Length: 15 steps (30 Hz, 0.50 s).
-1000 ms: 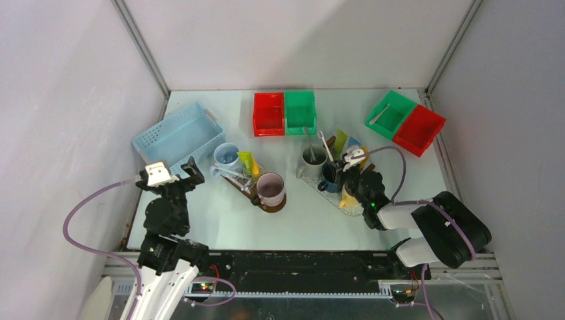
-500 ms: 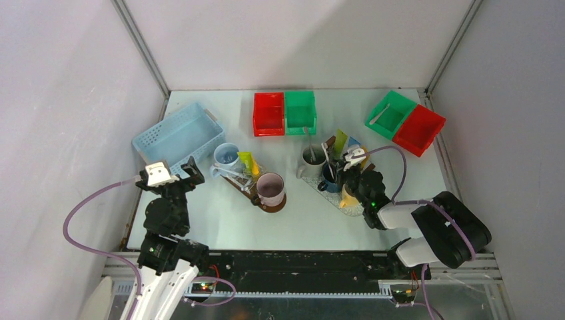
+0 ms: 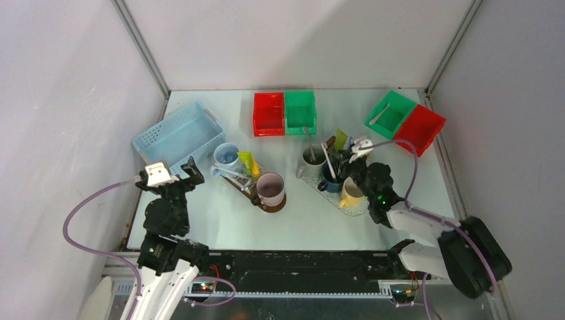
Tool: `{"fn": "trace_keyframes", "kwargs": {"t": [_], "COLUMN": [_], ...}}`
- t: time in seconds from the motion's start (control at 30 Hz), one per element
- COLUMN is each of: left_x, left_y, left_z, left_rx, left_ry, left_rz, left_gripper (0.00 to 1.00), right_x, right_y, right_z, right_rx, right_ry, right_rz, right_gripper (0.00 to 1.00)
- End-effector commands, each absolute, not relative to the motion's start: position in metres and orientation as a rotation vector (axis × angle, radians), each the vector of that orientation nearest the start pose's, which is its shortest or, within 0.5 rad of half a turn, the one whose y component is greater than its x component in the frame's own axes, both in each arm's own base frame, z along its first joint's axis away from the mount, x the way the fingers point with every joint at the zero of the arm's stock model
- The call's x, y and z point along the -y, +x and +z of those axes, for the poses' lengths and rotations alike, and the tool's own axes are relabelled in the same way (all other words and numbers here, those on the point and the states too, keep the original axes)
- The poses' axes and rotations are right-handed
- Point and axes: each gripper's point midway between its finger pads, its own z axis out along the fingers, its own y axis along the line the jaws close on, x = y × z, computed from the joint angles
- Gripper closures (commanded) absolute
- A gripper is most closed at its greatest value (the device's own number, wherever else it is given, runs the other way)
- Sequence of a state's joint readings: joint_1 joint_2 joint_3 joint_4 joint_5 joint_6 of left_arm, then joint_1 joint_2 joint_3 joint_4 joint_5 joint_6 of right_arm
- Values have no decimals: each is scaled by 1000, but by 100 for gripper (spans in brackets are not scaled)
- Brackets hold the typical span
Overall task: Prepare toiletry sets of a toothbrush and toothpaste on the tray
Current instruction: Place the toothbrush in the cup.
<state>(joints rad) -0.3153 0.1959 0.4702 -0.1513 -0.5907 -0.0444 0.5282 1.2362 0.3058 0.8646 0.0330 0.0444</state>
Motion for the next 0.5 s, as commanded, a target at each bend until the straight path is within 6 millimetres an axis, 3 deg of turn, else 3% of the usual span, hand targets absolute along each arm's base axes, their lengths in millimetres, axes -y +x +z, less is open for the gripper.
{"fn": "trace_keyframes", "kwargs": {"t": [0.0, 0.03, 0.07, 0.1, 0.2, 0.23, 0.27, 0.3, 0.4, 0.43, 0.47], "left_x": [-29, -29, -28, -28, -28, -27, -27, -27, -26, -26, -26], "left_y": [224, 224, 224, 224, 224, 224, 224, 224, 225, 225, 225], "left_z": [281, 282, 282, 282, 283, 283, 283, 282, 282, 282, 282], "left_rx": [-1415, -1413, -1413, -1412, -1411, -1411, -1411, -1414, -1418, -1419, -1419], "left_ry": [-280, -278, -278, -277, -276, -274, -273, -271, -269, -268, -266], "left_rz": [136, 134, 133, 130, 128, 126, 126, 126, 127, 126, 126], "left_gripper": [3, 3, 3, 3, 3, 3, 3, 3, 3, 3, 3], "right_x": [-174, -163, -162, -153, -123, -118, -107, -102, -81, -77, -68], "right_y": [335, 342, 341, 347, 363, 365, 373, 376, 394, 401, 408], "right_z": [206, 226, 223, 241, 263, 258, 274, 270, 288, 280, 290], "right_rx": [-1569, -1545, -1586, -1568, -1616, -1656, -1640, -1674, -1672, -1707, -1693], "right_ry": [-311, -271, -272, -246, -123, -103, -52, -30, 75, 107, 155], "right_rz": [413, 400, 427, 429, 426, 429, 428, 428, 426, 419, 423], "right_gripper": [63, 62, 61, 60, 59, 58, 58, 57, 55, 55, 54]}}
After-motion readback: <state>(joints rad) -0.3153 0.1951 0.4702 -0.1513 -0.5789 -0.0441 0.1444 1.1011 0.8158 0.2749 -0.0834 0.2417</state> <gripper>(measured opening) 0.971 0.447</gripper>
